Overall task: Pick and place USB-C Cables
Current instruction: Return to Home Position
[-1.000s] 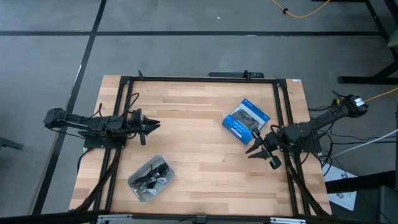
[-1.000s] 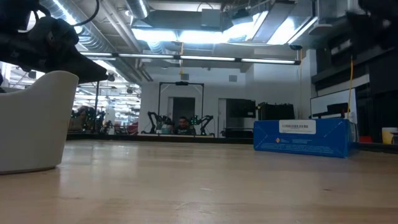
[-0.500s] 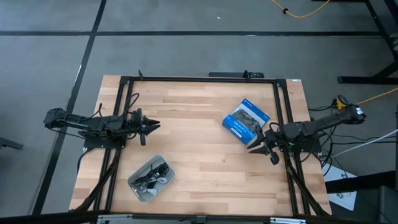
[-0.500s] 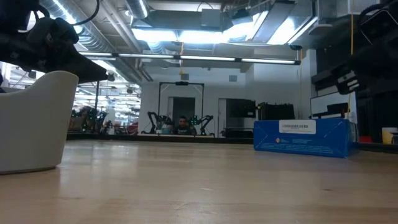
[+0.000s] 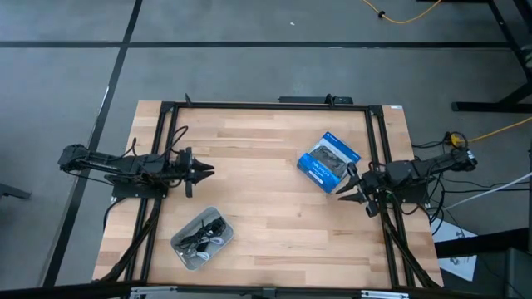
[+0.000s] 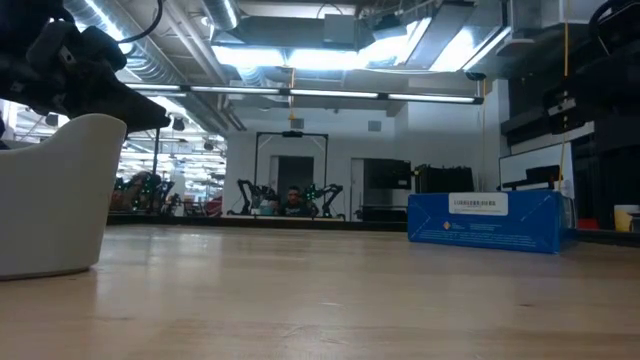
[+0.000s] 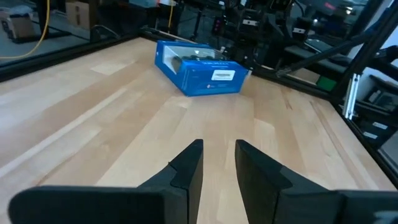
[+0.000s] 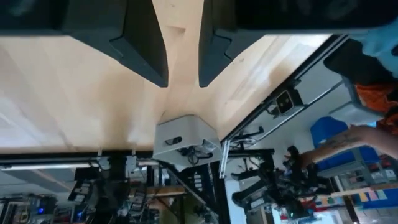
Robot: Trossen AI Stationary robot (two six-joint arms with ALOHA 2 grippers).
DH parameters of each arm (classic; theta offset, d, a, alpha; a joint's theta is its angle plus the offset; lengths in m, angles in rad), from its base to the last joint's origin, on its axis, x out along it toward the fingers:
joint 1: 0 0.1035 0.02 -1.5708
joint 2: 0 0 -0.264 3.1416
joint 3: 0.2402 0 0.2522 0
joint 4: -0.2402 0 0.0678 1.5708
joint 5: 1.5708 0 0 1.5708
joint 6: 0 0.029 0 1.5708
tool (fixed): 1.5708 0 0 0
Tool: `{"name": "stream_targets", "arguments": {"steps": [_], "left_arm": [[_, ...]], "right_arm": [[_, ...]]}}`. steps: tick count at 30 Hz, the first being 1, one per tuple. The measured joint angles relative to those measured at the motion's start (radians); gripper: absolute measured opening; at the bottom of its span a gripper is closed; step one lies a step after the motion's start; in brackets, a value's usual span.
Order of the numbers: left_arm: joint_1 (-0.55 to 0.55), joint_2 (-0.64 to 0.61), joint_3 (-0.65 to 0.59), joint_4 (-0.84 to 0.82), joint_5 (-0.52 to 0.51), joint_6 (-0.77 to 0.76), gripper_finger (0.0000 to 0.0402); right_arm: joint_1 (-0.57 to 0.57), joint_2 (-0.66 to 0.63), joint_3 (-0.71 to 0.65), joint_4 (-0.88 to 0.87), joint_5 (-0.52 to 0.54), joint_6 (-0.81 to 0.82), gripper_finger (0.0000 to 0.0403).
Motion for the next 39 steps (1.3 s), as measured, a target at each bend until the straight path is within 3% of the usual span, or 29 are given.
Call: {"name": "stream_targets", "arguments": {"steps": [5, 11, 17, 26, 39], "left_arm": [[0.0, 0.0, 0.0, -0.003, -0.014, -0.013, 0.0086], [0.0, -0.009, 0.0, -0.014, 0.089, 0.046, 0.0086], [0.0, -0.045, 0.0, -0.018, 0.111, 0.101, 0.0086], [0.0, -0.115, -0.011, 0.011, 0.106, 0.233, 0.0086], [0.0, -0.104, -0.011, 0.011, 0.106, 0.263, 0.0086]], "right_arm": [[0.0, -0.011, 0.0, 0.003, 0.001, 0.007, 0.0094], [0.0, -0.01, 0.0, 0.003, 0.001, 0.033, 0.0094], [0.0, -0.01, 0.0, 0.004, -0.002, 0.033, 0.0094], [0.0, -0.01, 0.0, 0.004, -0.002, 0.003, 0.0094], [0.0, -0.01, 0.0, 0.005, -0.003, 0.006, 0.0094]]}}
